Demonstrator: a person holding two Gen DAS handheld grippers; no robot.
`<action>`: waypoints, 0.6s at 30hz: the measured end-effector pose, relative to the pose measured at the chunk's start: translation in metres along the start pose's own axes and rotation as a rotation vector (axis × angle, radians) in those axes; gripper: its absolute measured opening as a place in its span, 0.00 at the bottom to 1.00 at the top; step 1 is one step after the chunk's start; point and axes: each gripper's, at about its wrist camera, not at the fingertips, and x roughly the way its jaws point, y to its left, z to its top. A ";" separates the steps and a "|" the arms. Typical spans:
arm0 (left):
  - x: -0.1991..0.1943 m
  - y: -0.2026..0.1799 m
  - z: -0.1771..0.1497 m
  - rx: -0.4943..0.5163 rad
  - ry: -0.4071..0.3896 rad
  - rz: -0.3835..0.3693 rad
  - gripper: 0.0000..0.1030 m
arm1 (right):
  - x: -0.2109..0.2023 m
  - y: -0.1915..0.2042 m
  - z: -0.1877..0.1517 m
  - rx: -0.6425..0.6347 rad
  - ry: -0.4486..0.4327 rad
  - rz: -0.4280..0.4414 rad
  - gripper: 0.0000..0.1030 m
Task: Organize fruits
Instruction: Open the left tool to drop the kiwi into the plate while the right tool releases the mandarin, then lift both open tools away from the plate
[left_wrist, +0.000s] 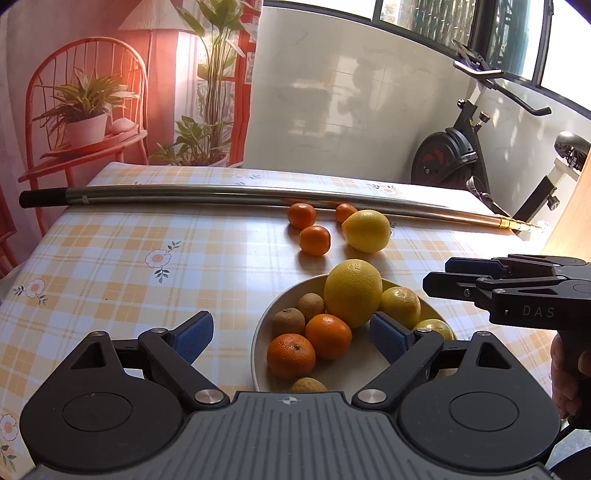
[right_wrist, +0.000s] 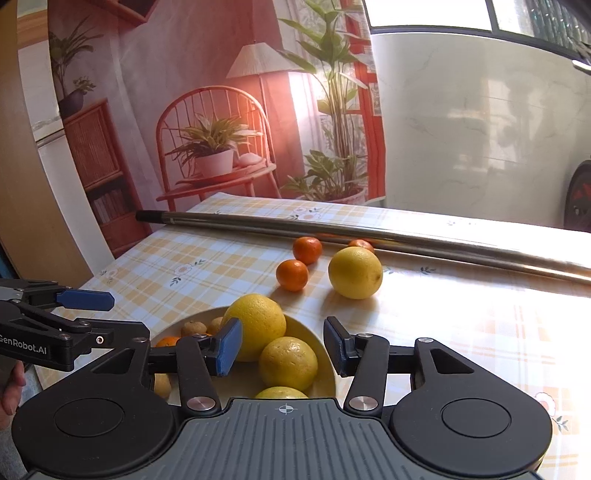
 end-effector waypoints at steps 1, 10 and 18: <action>0.001 0.001 0.001 -0.003 0.005 -0.002 0.92 | -0.001 -0.001 0.000 0.001 -0.005 -0.006 0.47; 0.007 0.004 0.017 -0.005 -0.009 0.042 0.92 | 0.001 -0.022 0.002 0.075 -0.033 -0.060 0.62; 0.016 0.006 0.041 0.010 -0.048 0.057 0.92 | 0.012 -0.039 0.011 0.084 -0.043 -0.101 0.78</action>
